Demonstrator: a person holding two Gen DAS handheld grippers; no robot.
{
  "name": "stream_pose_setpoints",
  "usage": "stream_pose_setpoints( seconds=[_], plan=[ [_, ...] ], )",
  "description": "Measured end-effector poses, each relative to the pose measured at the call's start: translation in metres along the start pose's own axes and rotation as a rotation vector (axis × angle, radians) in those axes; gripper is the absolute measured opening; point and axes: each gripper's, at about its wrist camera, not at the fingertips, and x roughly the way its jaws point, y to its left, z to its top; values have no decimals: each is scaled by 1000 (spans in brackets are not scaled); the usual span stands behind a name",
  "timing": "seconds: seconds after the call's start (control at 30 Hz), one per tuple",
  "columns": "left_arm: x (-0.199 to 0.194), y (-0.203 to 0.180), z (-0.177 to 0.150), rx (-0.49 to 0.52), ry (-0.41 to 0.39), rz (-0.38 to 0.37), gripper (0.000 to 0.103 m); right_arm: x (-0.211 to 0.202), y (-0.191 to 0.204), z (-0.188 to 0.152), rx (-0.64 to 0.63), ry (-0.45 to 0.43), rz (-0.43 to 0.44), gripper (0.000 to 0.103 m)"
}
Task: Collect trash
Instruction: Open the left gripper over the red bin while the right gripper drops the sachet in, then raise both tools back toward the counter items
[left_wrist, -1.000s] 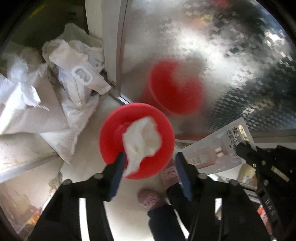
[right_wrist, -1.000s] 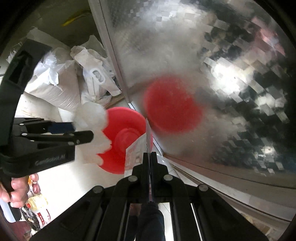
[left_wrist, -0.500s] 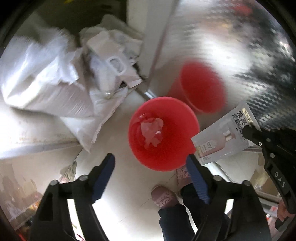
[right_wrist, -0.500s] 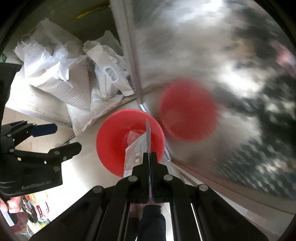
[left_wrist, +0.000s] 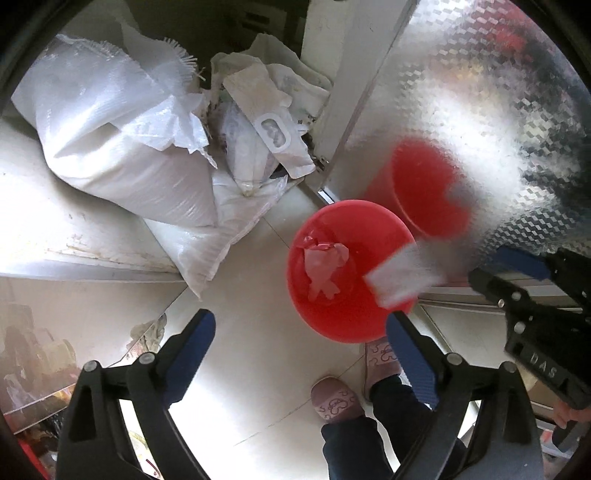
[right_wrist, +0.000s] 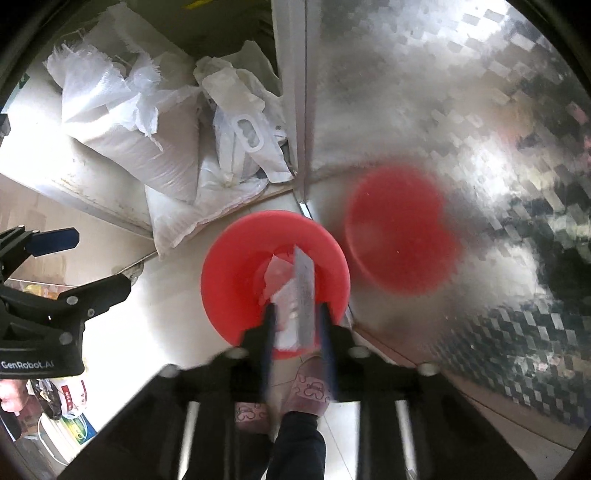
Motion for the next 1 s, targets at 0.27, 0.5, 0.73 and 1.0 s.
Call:
stream_pose_setpoints(
  seconds=[0.27, 0.5, 0.73, 1.0],
  plan=[
    [-34, 3, -11, -43, -25, 12, 93, -18, 8, -3, -32, 1, -14, 50],
    [-129, -4, -28, -83, -84, 9, 93, -95, 21, -6, -56, -39, 6, 51],
    [-238, -18, -42, -85, -139, 32, 93, -198, 27, -4, -60, -119, 27, 56],
    [-356, -18, -46, -161, -260, 25, 93, -323, 37, -8, -129, -268, 28, 72]
  ],
)
